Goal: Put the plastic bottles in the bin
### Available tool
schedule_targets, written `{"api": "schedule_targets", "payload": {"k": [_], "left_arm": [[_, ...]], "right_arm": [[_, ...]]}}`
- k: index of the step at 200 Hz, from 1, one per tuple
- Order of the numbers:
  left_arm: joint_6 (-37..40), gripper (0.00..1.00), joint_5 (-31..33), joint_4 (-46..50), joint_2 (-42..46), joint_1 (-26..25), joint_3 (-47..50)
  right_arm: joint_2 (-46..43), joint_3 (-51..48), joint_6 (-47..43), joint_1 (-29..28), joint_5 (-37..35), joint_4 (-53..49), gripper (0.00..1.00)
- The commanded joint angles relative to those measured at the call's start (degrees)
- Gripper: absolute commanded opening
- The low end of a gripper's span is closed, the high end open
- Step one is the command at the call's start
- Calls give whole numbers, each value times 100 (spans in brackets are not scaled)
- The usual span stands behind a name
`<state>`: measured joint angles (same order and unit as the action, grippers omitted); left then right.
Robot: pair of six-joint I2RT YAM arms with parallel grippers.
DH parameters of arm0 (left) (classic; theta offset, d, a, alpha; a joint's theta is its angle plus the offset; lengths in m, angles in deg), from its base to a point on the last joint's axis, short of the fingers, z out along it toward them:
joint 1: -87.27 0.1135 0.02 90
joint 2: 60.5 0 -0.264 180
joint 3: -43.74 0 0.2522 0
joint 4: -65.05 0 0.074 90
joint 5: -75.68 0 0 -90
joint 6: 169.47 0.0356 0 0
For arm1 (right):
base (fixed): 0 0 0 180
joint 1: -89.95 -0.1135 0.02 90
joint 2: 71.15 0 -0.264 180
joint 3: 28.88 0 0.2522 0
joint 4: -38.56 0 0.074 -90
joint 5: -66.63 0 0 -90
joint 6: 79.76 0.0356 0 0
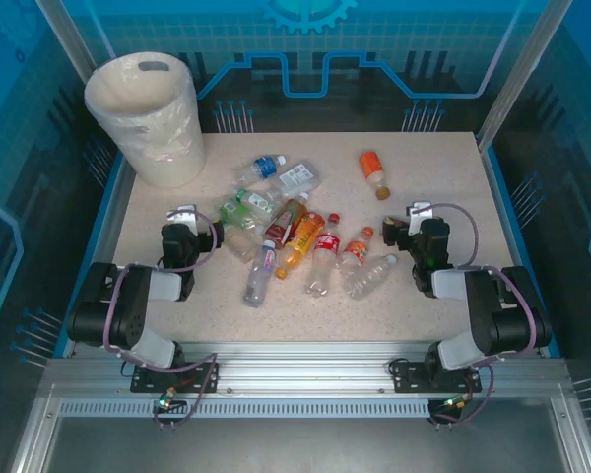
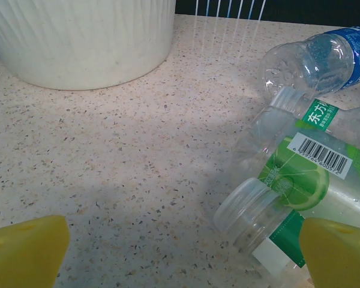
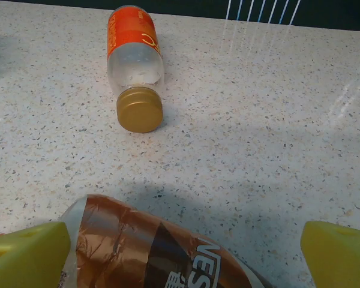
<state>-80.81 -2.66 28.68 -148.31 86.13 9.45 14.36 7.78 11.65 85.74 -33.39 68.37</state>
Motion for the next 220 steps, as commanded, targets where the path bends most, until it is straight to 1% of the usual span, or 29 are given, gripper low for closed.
{"api": "schedule_targets", "payload": {"k": [1, 121, 142, 151, 161, 181, 193, 202, 220], "left_arm": [[65, 99, -94, -223, -61, -45, -124], [68, 99, -87, -228, -53, -43, -117], [132, 99, -163, -442, -28, -57, 7], [103, 99, -129, -635, 94, -61, 150], [68, 99, -21, -731, 315, -61, 314], [-5, 99, 261, -543, 985, -70, 522], [-39, 99, 420, -74, 1431, -108, 460], [-111, 99, 570, 454, 1759, -147, 330], [-641, 99, 751, 1608, 2267, -187, -73]], "right_arm": [[62, 115, -49, -53, -27, 116, 100], [53, 101, -43, -41, -2, 124, 100], [41, 114, -44, -39, -7, 119, 100], [-46, 207, -40, -44, -1, -134, 100], [-277, 428, -81, -59, 18, -696, 100], [-713, 1006, -78, -102, 21, -1994, 100], [-878, 1293, 89, -121, 16, -2538, 100], [-970, 1479, 251, -127, 66, -2867, 100], [-1062, 1869, 689, -212, 44, -3626, 100]]}}
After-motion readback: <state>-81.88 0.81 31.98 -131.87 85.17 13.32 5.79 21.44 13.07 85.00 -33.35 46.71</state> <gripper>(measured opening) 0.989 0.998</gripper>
